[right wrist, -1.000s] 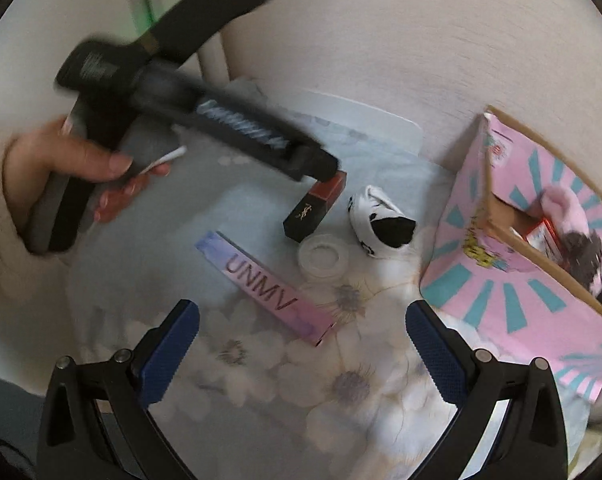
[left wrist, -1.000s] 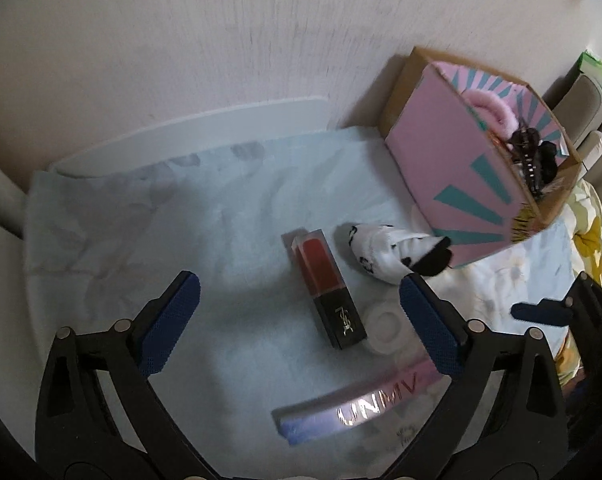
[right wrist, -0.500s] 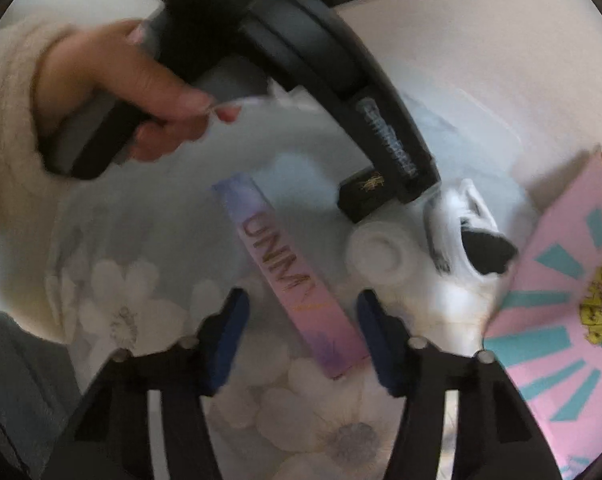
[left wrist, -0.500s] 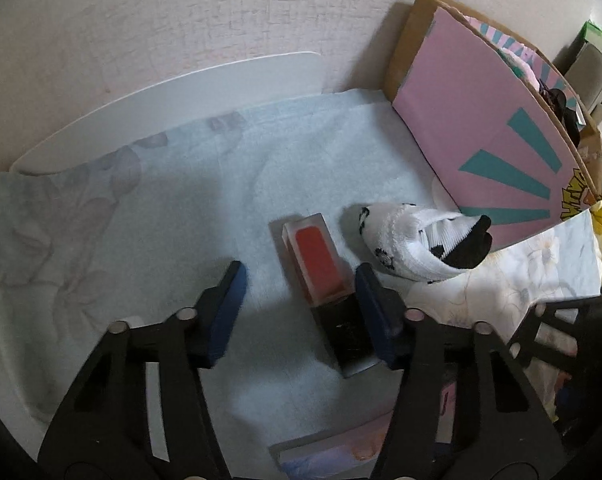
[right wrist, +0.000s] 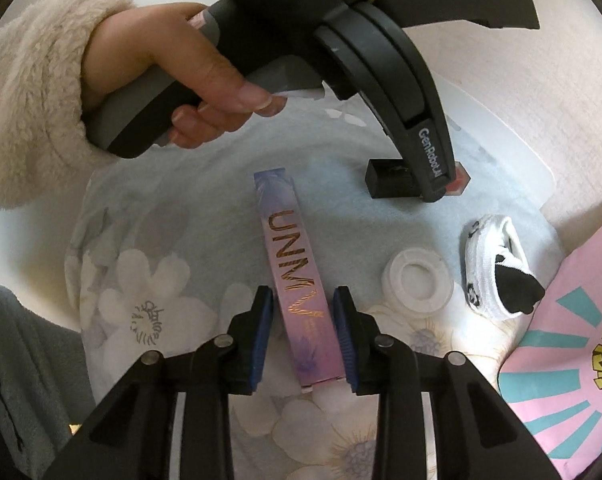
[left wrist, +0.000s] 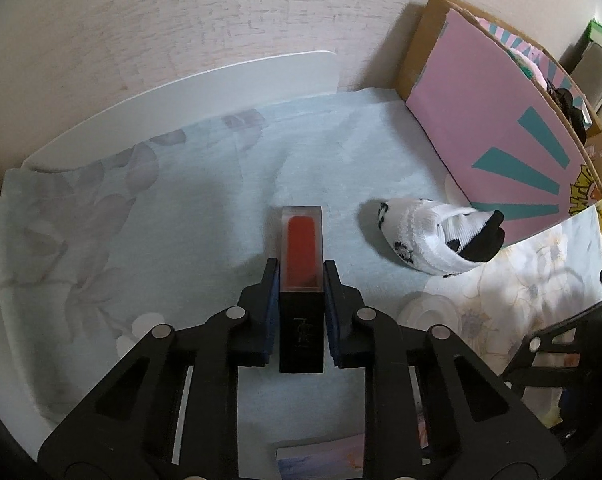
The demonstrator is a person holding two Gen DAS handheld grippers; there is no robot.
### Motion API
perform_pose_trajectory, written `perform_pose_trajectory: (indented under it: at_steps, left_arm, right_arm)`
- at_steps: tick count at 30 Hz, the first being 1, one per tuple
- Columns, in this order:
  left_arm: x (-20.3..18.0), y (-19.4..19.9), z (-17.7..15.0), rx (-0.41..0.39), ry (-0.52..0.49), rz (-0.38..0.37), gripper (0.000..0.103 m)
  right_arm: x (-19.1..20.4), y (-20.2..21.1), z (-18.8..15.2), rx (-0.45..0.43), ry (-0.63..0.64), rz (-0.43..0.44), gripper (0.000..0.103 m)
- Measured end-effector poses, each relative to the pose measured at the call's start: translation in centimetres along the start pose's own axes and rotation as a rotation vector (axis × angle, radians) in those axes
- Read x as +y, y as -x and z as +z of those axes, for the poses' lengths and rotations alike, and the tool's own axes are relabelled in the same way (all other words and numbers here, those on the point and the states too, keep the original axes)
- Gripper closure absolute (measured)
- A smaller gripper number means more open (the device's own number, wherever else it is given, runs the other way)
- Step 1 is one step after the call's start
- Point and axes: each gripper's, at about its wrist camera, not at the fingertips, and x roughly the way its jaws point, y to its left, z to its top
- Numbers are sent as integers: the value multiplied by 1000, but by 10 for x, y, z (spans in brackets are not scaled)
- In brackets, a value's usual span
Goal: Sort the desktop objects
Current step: 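Grasp the red lipstick with the left tool while the right tool grasps the pink UNNY tube, then carry the lipstick over the box with the left tool while the right tool carries the tube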
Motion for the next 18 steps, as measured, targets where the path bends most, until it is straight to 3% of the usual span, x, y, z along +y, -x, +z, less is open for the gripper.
perform_pose_trajectory:
  at_steps: [9, 17, 18]
  left_arm:
    - [3, 17, 0, -24, 18, -6, 85]
    - [9, 69, 26, -92, 71, 22, 85]
    - [8, 79, 17, -102, 76, 25, 85]
  right_arm:
    - [9, 1, 4, -3, -37, -20, 82]
    - [-6, 30, 22, -23, -125, -22, 82]
    - [-9, 36, 25, -26, -129, -28, 82]
